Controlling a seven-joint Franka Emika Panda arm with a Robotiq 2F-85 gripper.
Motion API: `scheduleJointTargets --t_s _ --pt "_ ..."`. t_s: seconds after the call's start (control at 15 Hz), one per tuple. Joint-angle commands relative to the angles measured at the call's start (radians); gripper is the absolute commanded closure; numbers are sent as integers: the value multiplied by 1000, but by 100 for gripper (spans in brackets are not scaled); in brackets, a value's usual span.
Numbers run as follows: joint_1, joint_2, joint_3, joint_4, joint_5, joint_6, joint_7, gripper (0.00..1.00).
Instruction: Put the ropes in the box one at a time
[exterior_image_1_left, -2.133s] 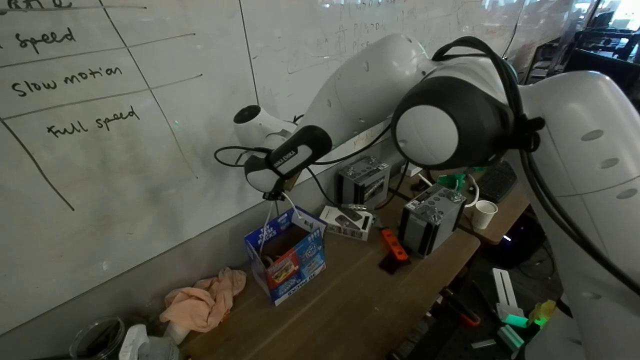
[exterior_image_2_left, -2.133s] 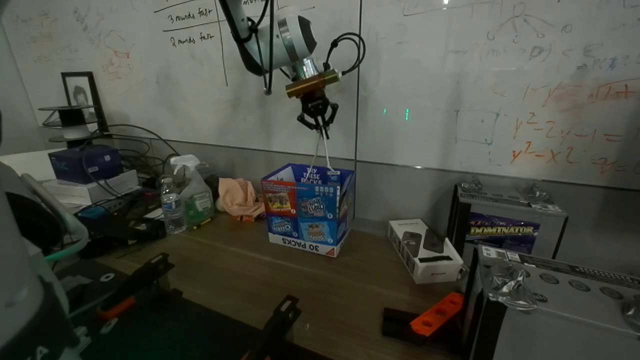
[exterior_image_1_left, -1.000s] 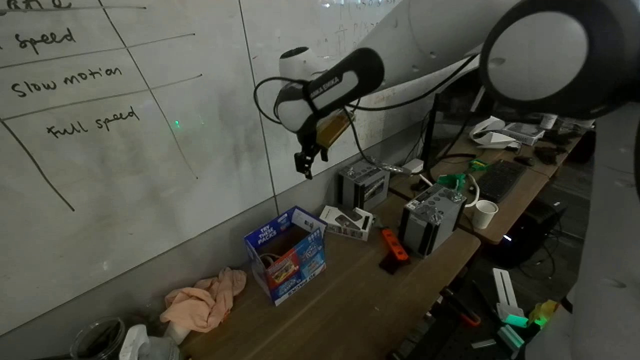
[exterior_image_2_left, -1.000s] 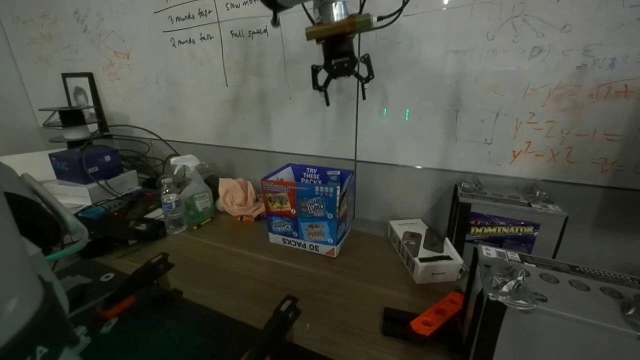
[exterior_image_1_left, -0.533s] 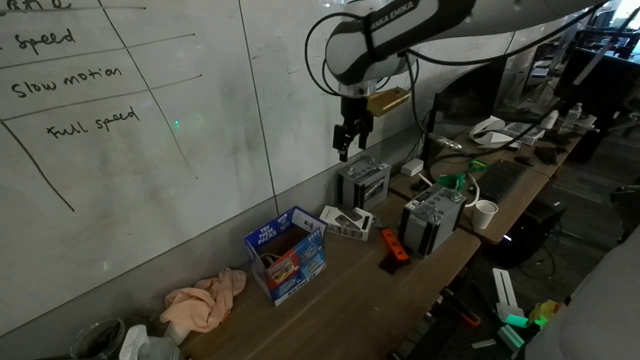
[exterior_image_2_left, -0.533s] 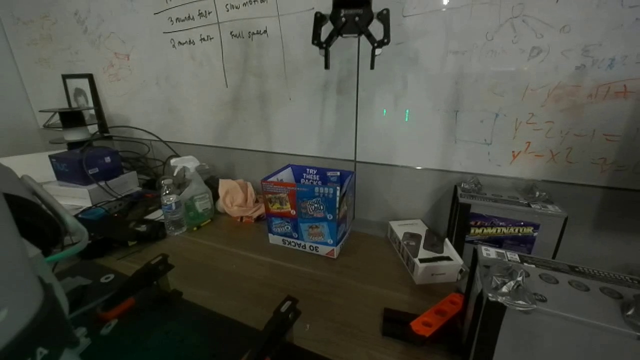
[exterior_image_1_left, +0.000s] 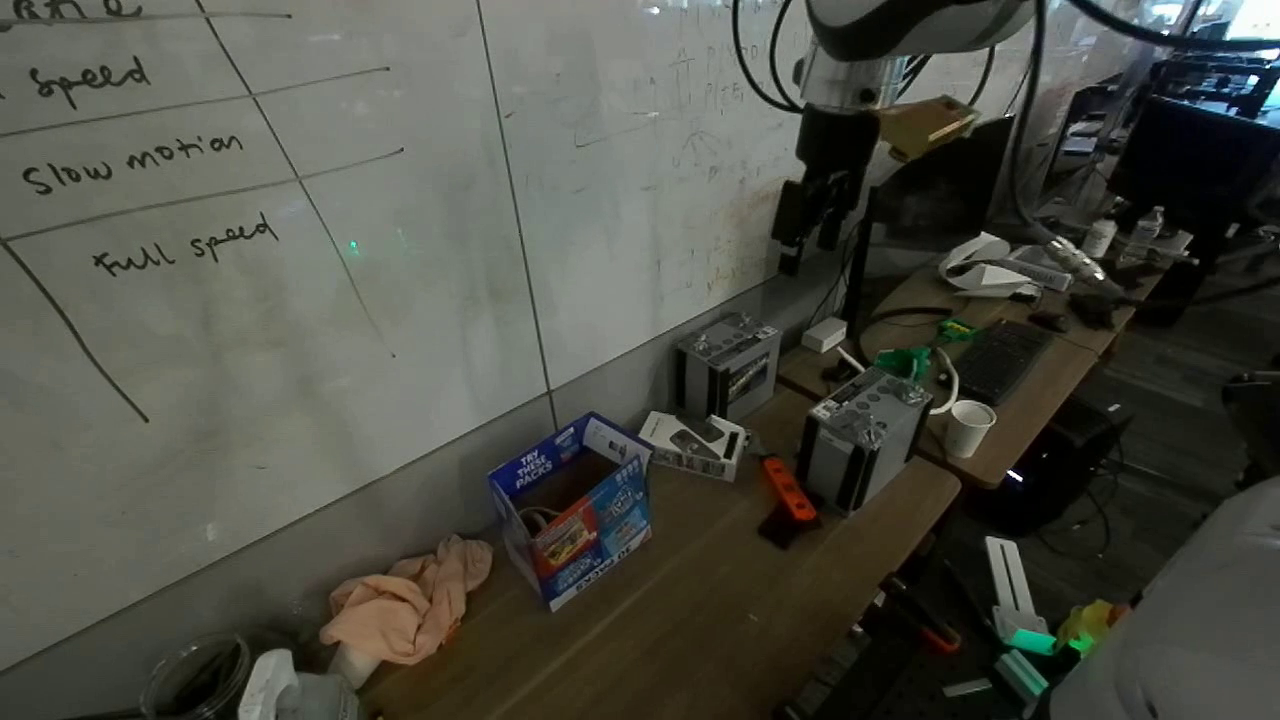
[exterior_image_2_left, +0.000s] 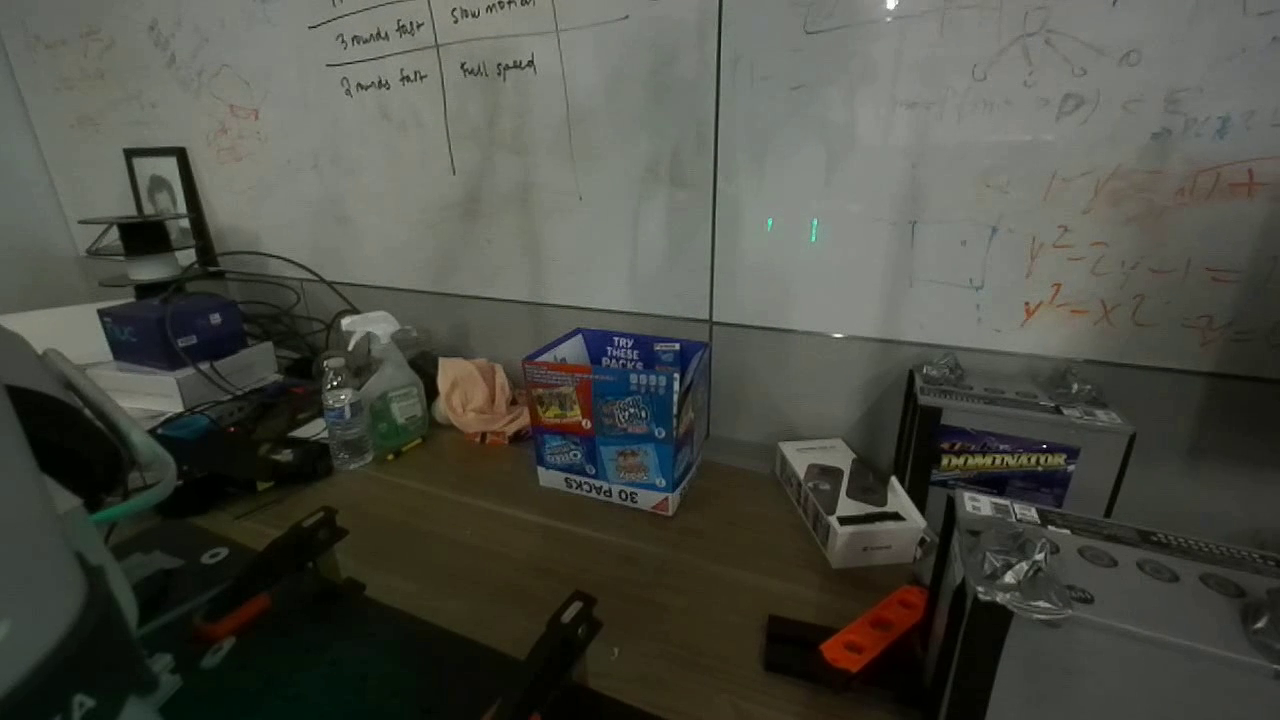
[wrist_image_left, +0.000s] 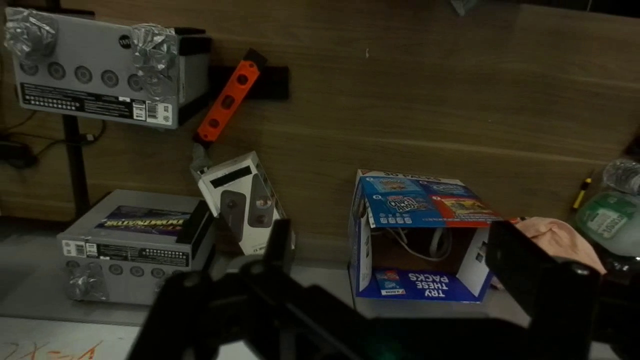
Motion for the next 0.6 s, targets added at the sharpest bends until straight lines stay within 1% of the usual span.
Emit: scheduleJointTargets --t_s 0.0,0.2,0.53 --pt "40 -130 -45 -90 22 -27 -120 0" --pt "67 -165 -63 -134 31 -62 -180 0" --pt "94 -173 -66 -174 27 -76 -206 0"
